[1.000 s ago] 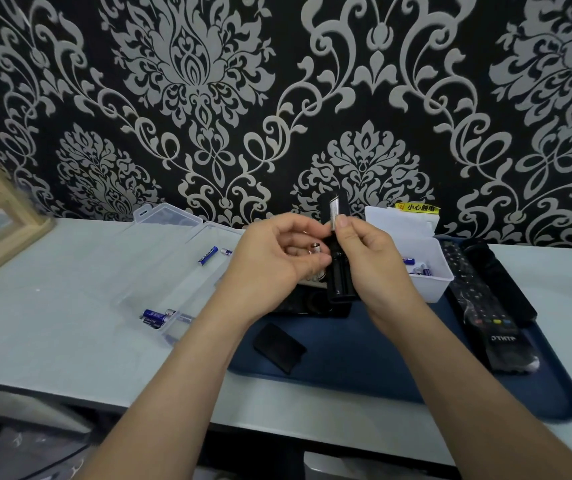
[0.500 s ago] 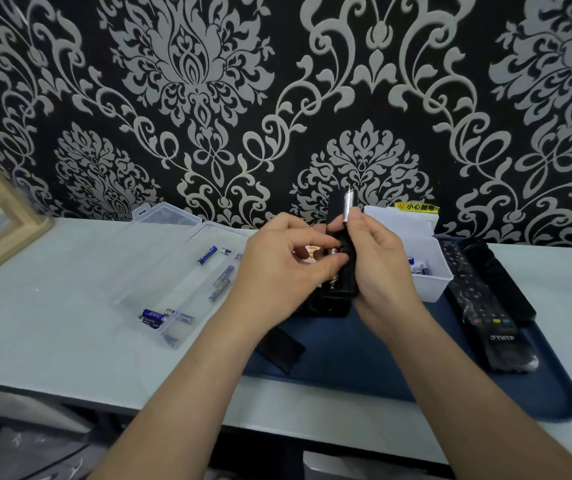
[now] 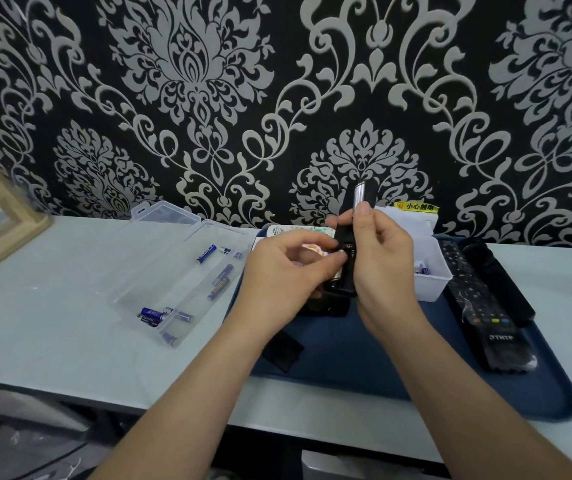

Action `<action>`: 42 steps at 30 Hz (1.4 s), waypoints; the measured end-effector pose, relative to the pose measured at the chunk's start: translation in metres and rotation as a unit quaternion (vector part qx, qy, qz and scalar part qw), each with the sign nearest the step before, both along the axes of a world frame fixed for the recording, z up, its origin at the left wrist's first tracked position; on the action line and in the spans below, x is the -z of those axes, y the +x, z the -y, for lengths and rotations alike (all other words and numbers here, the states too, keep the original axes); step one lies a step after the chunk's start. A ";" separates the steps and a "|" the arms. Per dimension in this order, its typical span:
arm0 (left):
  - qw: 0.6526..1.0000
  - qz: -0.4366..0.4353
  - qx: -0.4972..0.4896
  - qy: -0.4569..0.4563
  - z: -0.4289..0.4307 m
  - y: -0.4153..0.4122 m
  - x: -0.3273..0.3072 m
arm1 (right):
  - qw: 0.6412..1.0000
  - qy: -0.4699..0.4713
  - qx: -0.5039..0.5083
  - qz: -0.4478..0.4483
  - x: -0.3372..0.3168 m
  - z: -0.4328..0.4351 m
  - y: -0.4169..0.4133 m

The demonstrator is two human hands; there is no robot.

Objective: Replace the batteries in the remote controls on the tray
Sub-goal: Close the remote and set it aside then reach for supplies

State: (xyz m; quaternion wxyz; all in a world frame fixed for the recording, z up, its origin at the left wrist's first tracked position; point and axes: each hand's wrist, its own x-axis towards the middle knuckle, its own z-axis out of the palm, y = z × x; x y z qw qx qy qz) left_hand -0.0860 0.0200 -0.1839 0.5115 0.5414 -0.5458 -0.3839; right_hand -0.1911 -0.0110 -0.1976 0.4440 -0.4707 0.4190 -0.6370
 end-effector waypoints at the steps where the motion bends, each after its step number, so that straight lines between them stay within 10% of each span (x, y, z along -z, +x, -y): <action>1: 0.996 -0.071 0.005 0.057 0.000 -0.002 0.000 | 1.000 -0.003 -0.011 -0.005 -0.002 -0.001 -0.001; 20: 0.972 -0.212 0.017 0.103 0.004 0.003 -0.010 | 0.993 -0.062 -0.049 -0.093 -0.022 -0.001 -0.024; 27: 0.971 -0.220 -0.047 0.084 0.013 0.011 -0.007 | 0.869 -0.037 -0.113 -0.480 -0.031 -0.006 -0.044; 42: 0.975 -0.193 0.015 0.106 0.009 0.010 -0.006 | 0.759 -0.085 -0.115 -0.635 -0.033 -0.011 -0.036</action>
